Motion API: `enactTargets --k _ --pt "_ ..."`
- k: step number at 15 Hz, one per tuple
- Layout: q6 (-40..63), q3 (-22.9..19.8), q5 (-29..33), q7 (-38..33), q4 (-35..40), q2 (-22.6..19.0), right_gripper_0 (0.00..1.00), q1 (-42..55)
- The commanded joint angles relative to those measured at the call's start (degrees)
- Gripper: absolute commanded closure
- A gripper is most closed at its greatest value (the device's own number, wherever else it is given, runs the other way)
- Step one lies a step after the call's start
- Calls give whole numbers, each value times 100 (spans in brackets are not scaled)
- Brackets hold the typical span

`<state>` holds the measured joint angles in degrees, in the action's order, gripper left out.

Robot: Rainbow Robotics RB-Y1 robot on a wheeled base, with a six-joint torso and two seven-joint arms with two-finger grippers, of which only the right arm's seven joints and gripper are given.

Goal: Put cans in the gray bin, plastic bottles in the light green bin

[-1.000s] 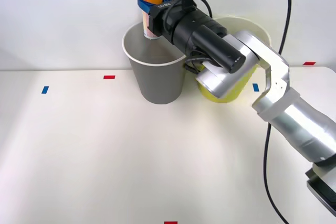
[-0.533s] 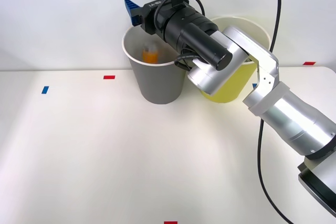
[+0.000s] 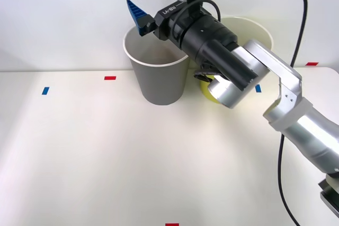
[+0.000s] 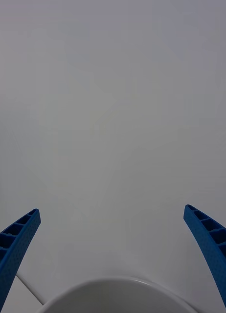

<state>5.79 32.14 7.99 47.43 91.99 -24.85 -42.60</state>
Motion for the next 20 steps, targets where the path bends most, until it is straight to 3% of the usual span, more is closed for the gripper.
enactTargets --k 1,5,7,13,17,20 --pt "-175 -393 -78 -111 1374 -451 0 1131" --pt "-184 -1008 -535 -208 2860 -978 0 2678" --pt "-289 -1325 -553 -252 3281 -1048 0 3381" --pt "-1801 -2045 -685 -322 3334 -750 0 5368" --pt "-2223 -2186 -1168 -225 3334 -372 0 6616" --pt "-2249 -2291 -1221 -111 3264 -328 0 7073"
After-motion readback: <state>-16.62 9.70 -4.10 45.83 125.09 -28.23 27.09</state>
